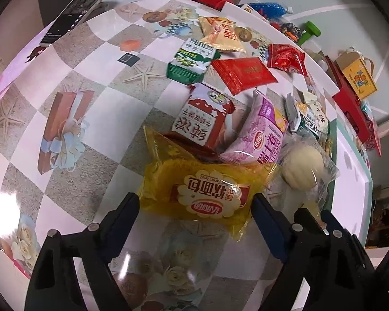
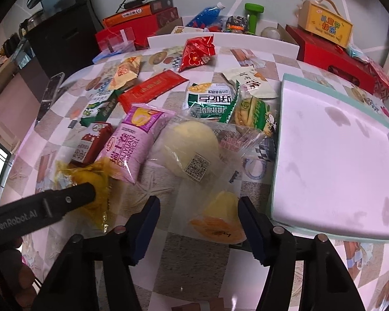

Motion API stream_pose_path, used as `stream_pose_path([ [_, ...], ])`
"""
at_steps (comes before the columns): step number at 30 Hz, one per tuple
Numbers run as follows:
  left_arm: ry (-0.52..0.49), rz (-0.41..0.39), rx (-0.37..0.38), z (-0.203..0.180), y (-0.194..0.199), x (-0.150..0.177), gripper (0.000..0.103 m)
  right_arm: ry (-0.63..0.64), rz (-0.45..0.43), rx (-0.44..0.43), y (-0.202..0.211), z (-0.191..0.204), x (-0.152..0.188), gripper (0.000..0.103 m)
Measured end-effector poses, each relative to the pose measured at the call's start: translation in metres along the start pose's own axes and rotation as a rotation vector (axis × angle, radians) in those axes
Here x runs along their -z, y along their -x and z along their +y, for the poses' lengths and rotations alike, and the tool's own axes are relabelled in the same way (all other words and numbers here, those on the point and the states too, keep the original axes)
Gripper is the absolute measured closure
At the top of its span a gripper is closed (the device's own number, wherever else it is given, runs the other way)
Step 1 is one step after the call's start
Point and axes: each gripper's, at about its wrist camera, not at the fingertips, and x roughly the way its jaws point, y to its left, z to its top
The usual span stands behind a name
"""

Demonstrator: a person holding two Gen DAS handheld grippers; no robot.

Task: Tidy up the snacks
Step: 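Grasp the small yellow cake with the right tool while the left tool grasps the yellow bread bag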

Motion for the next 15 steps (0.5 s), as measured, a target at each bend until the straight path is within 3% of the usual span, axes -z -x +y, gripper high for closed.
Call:
stream_pose_path([
  [10,0.029,-0.004,-0.003,0.007,0.001,-0.001,0.015,0.027,0.019,0.023,-0.006,0.003,-0.001,0.044],
  [15,0.027,-0.001,-0.006,0.007,-0.001,-0.002,0.015,-0.006,0.080,0.024,-0.023,-0.003,0.000,0.055],
])
